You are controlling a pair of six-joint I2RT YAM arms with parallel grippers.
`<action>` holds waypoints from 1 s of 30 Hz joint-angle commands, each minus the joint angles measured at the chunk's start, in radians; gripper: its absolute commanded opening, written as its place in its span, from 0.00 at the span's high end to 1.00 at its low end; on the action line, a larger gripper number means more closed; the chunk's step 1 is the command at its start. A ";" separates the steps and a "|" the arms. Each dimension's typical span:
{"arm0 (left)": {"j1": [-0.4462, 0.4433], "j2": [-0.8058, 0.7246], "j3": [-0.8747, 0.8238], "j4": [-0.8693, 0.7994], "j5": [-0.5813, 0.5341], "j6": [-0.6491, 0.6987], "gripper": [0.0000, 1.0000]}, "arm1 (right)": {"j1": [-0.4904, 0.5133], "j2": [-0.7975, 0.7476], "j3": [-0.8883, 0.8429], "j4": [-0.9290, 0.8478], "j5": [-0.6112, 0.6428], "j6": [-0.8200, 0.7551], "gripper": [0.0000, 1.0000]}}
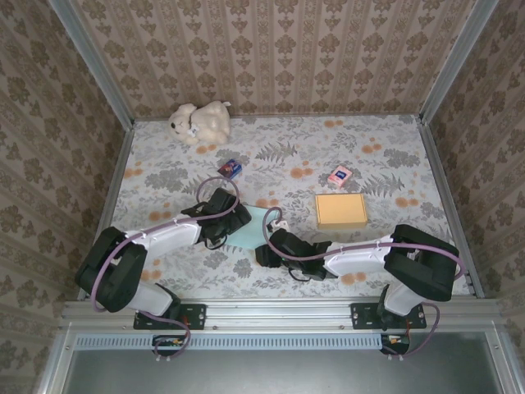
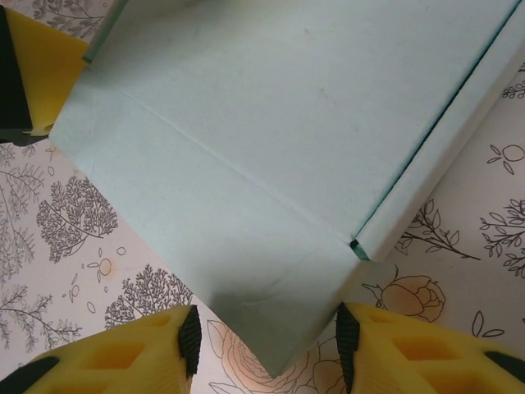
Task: Fold the paper box
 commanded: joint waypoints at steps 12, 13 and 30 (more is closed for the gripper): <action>-0.014 0.040 -0.044 -0.130 -0.015 -0.014 0.09 | 0.051 0.030 0.029 -0.004 0.126 -0.101 0.51; -0.015 0.040 -0.044 -0.130 -0.016 -0.014 0.09 | 0.052 0.032 0.026 0.008 0.127 -0.107 0.52; -0.015 0.047 -0.041 -0.132 -0.021 -0.013 0.10 | 0.063 0.060 -0.002 0.077 0.220 -0.199 0.56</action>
